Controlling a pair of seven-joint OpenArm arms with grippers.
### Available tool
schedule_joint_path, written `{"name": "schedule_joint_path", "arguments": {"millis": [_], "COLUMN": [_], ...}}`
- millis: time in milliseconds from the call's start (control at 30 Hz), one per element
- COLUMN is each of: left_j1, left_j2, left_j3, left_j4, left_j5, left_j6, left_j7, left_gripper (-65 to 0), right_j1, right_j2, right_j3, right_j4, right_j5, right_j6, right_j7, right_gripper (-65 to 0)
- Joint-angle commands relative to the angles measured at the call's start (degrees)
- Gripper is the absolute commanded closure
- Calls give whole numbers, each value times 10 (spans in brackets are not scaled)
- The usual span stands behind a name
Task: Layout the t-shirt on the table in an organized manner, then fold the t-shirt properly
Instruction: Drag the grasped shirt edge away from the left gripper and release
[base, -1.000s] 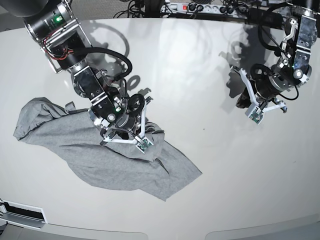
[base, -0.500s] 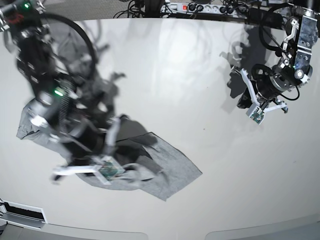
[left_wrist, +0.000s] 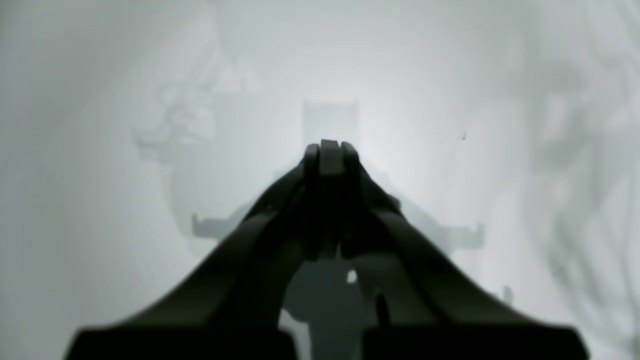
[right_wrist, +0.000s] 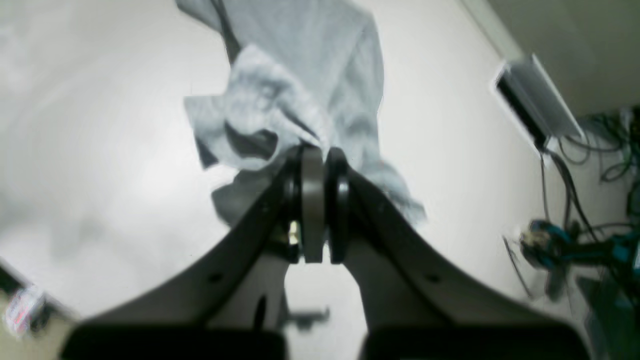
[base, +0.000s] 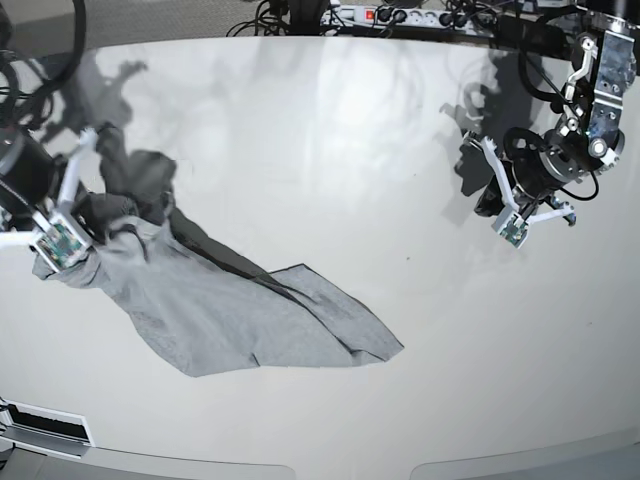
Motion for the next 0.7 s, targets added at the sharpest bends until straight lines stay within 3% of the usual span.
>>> {"name": "schedule_joint_path", "arguments": {"millis": [0,300,433,667], "left_j1": [-5,-13,-13,-30], "left_j2": [-9,-9,-10,-17], "left_j3": [-5,-5,-5,-5], "left_j4": [8,8,8,8], "left_j5": [-2,-2,1,10], "left_j6": [3,3,3,0], "left_j7": [-11,-21,-21,-37], "left_gripper": [0,0,0,0], "right_j1": [-7,-151,-234,-356], "right_j2": [9,20,23,47], "right_j3": [22,182,236,275], "right_j4": [8,8,8,8], "right_j5": [13,202,273,294], "right_j6": [11,83,83,83], "right_j7": [-11,-133,-169,-189], "right_gripper": [0,0,0,0]}}
